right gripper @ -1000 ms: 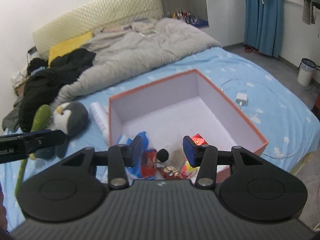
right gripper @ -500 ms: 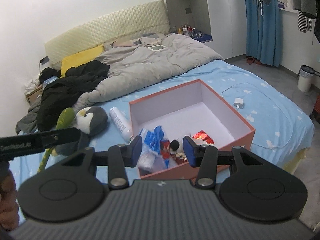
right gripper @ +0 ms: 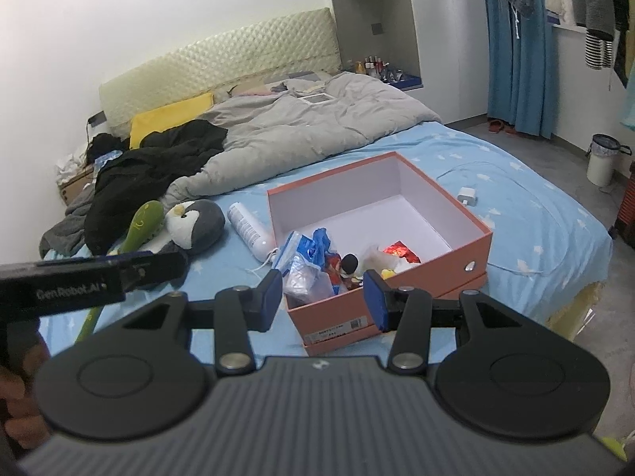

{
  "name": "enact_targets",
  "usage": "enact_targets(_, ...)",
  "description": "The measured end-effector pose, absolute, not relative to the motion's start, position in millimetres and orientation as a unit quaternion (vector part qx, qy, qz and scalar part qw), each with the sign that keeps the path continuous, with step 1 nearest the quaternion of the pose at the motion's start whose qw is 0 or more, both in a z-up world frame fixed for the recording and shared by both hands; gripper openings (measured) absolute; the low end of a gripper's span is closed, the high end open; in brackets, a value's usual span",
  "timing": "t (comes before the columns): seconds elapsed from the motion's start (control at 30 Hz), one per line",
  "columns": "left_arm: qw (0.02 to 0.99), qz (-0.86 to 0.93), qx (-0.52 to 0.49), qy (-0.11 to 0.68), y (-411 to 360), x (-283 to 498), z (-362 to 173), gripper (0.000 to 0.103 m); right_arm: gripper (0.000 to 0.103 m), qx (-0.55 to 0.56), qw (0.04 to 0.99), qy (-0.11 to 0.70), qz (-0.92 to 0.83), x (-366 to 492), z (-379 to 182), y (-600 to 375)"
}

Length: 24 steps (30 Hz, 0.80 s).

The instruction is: Organize soft objects

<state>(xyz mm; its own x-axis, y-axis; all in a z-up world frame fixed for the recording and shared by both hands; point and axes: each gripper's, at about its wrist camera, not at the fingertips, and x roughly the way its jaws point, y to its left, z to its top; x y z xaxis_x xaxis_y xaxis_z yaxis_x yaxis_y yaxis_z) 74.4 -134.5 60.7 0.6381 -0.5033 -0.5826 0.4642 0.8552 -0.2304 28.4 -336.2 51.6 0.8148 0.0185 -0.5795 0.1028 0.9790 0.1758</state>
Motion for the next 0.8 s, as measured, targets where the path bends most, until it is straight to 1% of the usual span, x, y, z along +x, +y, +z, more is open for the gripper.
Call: enact_targets(0.8,0.913,-0.25,-0.029,0.322,-126,52,55,0.045,0.048,0.092,0.952,0.292,-0.022,6,43,-327)
